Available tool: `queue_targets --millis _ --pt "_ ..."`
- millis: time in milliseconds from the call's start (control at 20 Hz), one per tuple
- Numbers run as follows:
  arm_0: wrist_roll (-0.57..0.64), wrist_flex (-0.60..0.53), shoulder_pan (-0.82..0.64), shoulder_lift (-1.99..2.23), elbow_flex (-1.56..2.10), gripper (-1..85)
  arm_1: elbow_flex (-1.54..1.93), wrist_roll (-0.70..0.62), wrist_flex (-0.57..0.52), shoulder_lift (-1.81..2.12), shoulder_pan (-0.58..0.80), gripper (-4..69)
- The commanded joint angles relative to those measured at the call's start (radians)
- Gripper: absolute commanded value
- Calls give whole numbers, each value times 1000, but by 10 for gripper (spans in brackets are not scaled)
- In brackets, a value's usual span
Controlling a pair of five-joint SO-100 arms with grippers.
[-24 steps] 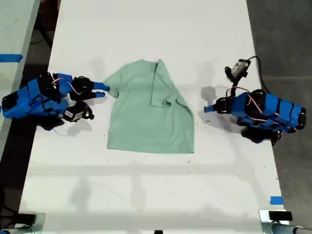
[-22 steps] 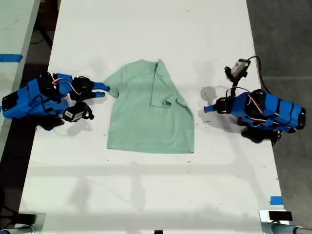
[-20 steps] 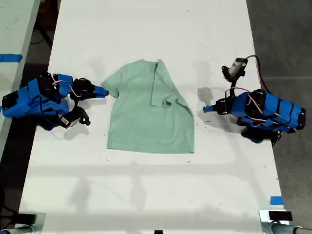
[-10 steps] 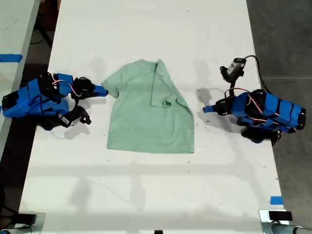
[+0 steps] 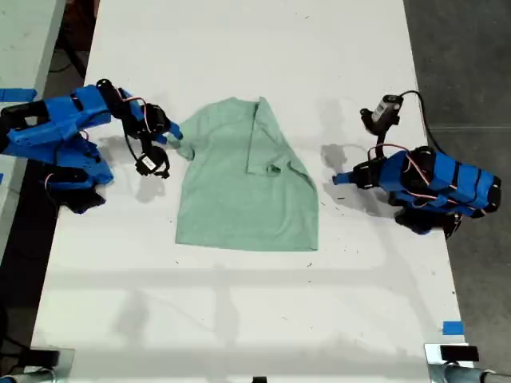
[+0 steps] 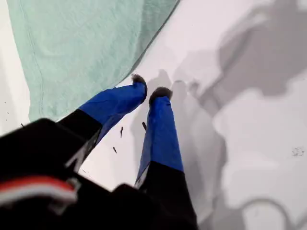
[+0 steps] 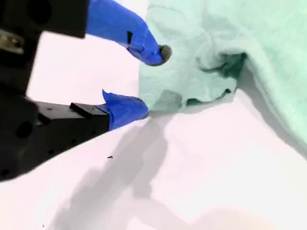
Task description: Fold t shirt
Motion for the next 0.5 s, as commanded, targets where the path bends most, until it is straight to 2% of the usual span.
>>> queue_targets --millis 0,250,450 --pt "55 -29 -40 -215 -132 178 81 -15 6 5 8 56" --pt "69 -34 -118 -232 -137 175 81 -15 6 5 8 56" --pt "34 -57 -146 -302 -141 173 81 -15 6 5 8 56"
